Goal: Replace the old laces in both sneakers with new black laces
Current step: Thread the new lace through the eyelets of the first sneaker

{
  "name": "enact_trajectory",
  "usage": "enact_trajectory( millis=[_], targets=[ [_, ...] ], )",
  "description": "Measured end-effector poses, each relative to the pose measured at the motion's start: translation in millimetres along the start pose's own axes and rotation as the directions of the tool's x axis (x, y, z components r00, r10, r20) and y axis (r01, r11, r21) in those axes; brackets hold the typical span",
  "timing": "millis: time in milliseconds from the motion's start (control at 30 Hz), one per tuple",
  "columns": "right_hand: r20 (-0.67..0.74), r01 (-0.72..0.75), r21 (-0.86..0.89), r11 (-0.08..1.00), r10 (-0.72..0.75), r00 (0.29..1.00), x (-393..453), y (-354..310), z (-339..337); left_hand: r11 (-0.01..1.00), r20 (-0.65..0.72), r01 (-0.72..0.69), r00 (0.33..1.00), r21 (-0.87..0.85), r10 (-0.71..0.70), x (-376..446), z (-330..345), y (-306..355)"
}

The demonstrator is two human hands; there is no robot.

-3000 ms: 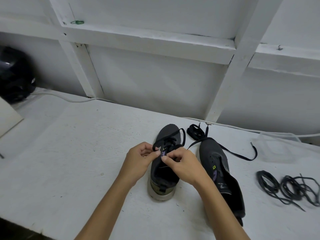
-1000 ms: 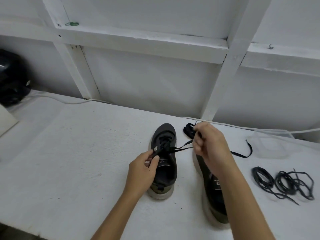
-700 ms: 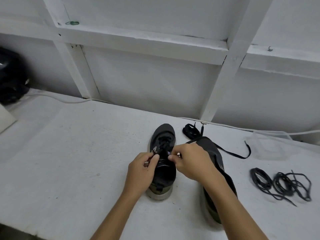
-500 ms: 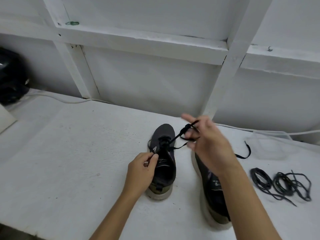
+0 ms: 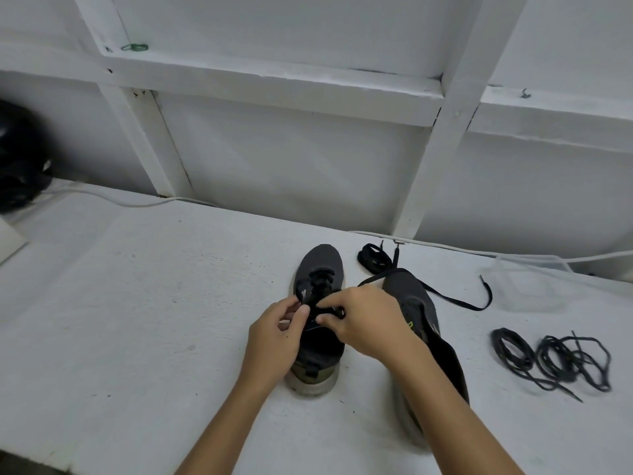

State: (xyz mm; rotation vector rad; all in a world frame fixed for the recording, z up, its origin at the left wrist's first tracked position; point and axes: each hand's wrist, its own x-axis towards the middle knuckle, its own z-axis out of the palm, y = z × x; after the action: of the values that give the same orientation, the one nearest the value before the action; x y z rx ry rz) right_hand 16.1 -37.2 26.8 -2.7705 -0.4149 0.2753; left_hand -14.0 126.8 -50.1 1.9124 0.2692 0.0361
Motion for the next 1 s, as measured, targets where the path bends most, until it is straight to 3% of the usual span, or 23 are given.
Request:
enact_trajectory(
  millis=[67,133,233,300,367,400,467,533,600,667,767,833,900,1000],
  targets=[
    [-0.011,0.047,0.012,0.999,-0.047,0.999,1.3,0.8,6.0,1.0,0.003,-0.007,1.0,-0.002,0.007,-0.5,-0.2,0.5],
    [-0.046,0.091,0.271,0.958,-0.081,0.996,1.4,3.8,5.1,1.0,0.0,-0.018,1.0,-0.007,0.018,-1.5,-0.4,2.2],
    [-0.139,0.113,0.733,0.671,-0.015,0.99,-3.9,12.5,-10.0,0.999,0.004,-0.037,0.999,-0.003,0.037,-2.3,-0.6,3.2],
    [-0.181,0.124,0.844,0.523,0.059,0.982,-8.6,17.8,-15.6,0.999,0.017,-0.048,0.999,0.016,0.048,-2.8,0.4,4.2],
    [-0.16,0.101,0.886,0.452,0.094,0.983,-11.1,17.8,-11.8,0.998,0.023,-0.057,0.998,0.032,0.056,-3.9,2.6,6.5],
    [-0.154,0.089,0.876,0.475,0.1,0.983,-11.3,16.3,-9.5,0.998,0.02,-0.063,0.998,0.032,0.062,-4.6,3.3,8.4],
    [-0.186,0.109,0.777,0.62,0.06,0.981,-8.5,11.7,-9.0,0.991,0.023,-0.116,0.993,0.064,0.115,-2.3,2.8,10.0],
    [-0.222,0.16,0.637,0.754,-0.018,0.975,-3.5,6.5,-17.5,0.955,0.072,-0.228,0.973,0.191,0.218,2.8,0.5,12.0],
    [-0.239,0.22,0.545,0.809,-0.102,0.966,1.9,0.2,-28.9,0.899,0.106,-0.331,0.944,0.286,0.314,8.3,0.3,19.2],
    [-0.237,0.246,0.516,0.821,-0.139,0.962,9.2,-4.2,-36.9,0.91,0.075,-0.339,0.941,0.238,0.33,11.5,1.5,34.2],
    [-0.292,0.218,0.561,0.799,-0.056,0.955,20.8,0.9,-39.7,0.987,-0.094,-0.121,0.989,-0.105,0.111,23.0,-3.1,52.9],
    [-0.316,0.162,0.608,0.778,0.05,0.947,24.0,10.0,-38.4,0.957,-0.23,0.007,0.97,-0.291,-0.077,36.5,-16.5,47.7],
    [-0.295,0.059,0.545,0.837,0.126,0.947,26.0,24.0,-33.6,0.942,-0.348,0.093,0.914,-0.323,-0.209,46.1,-37.0,29.7],
    [-0.045,-0.145,0.243,0.959,0.161,0.986,26.2,41.9,-23.6,0.954,-0.428,0.258,0.853,-0.153,-0.299,45.3,-65.8,-2.5]
  ],
)
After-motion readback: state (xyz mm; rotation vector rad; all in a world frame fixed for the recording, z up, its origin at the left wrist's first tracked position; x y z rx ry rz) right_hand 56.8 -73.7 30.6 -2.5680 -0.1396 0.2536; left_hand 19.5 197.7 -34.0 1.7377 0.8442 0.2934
